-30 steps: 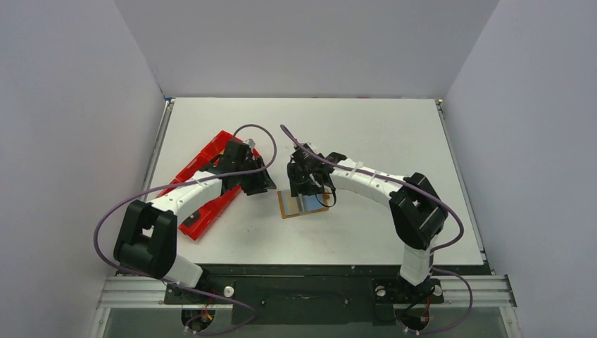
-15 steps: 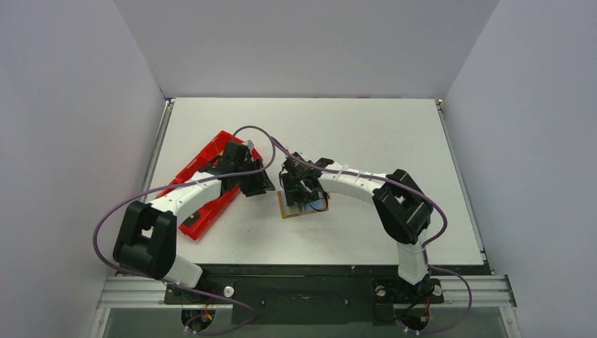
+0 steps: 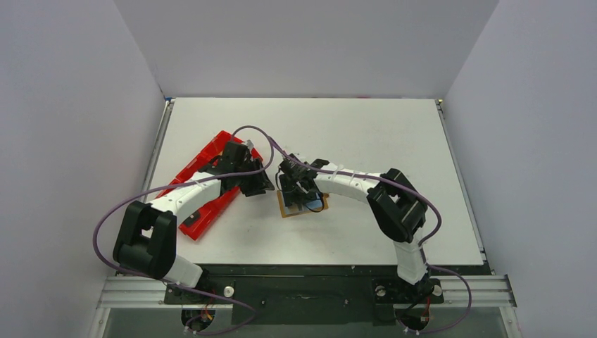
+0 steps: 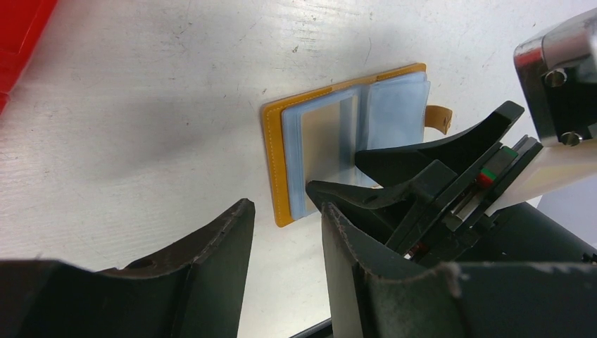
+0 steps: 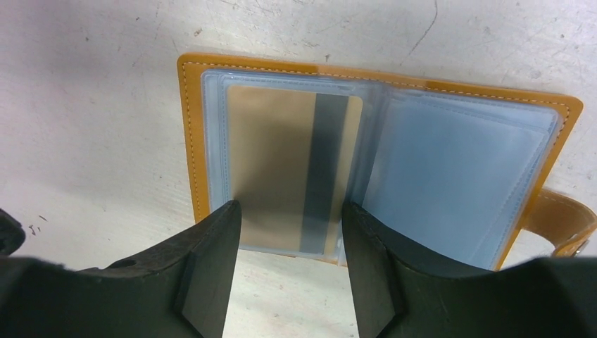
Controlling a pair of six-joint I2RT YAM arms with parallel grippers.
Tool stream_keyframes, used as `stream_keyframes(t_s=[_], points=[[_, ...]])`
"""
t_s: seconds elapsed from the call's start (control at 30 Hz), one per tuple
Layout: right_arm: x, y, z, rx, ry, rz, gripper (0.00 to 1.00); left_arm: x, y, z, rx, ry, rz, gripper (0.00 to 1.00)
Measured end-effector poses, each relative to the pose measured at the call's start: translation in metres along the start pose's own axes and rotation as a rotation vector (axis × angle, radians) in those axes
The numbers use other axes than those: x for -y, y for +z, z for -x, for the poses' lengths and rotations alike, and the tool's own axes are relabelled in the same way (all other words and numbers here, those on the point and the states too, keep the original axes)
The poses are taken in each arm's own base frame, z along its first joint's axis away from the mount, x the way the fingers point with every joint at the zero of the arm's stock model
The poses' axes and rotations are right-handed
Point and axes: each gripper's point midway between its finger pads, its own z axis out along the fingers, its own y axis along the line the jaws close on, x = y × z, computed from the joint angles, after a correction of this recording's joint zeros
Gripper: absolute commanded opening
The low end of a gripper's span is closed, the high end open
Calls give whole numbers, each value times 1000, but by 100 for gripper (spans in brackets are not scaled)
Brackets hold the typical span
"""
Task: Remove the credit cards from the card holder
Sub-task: Remove the credit card from the card holder.
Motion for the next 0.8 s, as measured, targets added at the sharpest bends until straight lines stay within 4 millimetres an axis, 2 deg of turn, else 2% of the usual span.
stream_keyframes(t_s=[0.33, 0.4, 0.43, 0.57, 0.8], points=[[-2, 2, 3, 12, -1, 0, 28, 0, 0, 0, 1, -1, 0, 38], [-3, 2, 4, 13, 0, 8, 23, 0, 0, 0, 1, -1, 1, 38], [-4, 3, 4, 14, 1, 14, 17, 0, 0, 0, 1, -1, 1, 37], [-5, 6, 5, 16, 17, 37, 11, -1, 0, 0, 0, 0, 0, 32], [-4, 8, 8, 8, 57, 101, 5, -9, 5, -11, -30, -6, 17, 13]])
